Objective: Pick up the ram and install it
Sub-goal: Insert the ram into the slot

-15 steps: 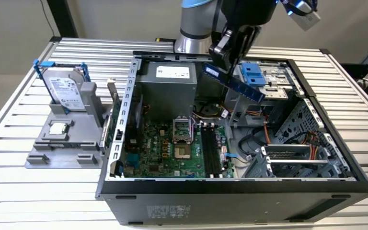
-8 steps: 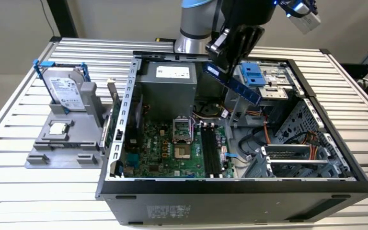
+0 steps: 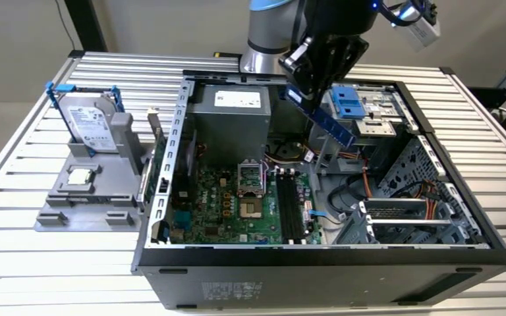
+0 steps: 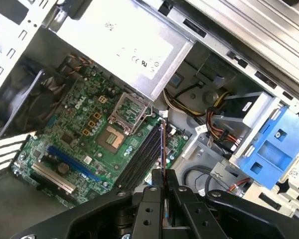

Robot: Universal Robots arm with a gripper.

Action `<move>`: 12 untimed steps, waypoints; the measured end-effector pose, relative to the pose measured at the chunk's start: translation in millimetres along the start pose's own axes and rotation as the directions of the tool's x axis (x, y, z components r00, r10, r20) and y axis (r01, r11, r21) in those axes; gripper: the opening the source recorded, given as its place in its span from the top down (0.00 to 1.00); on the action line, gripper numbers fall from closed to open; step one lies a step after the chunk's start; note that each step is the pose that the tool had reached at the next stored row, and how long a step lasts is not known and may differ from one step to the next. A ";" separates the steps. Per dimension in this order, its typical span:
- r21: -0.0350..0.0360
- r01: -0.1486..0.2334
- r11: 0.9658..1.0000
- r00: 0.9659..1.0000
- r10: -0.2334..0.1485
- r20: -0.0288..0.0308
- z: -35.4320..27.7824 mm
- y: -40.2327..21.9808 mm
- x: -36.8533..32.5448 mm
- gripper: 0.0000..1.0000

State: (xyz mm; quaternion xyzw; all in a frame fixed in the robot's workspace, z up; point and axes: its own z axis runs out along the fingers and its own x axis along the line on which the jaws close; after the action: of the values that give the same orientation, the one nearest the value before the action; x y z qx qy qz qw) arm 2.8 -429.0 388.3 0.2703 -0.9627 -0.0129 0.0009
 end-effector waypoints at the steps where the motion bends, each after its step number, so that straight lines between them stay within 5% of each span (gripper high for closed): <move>1: 0.000 -0.019 1.000 1.000 0.019 0.000 0.0 0.0 0.0 1.00; 6: 0.000 -0.107 0.994 0.994 0.107 0.003 0.1 0.0 0.0 1.00; 12: 0.001 -0.209 0.978 0.978 0.209 0.005 0.3 0.0 0.0 1.00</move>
State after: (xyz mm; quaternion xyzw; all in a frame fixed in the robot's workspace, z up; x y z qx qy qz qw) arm 2.8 -429.1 388.0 0.1674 -0.9858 -0.0128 -0.0004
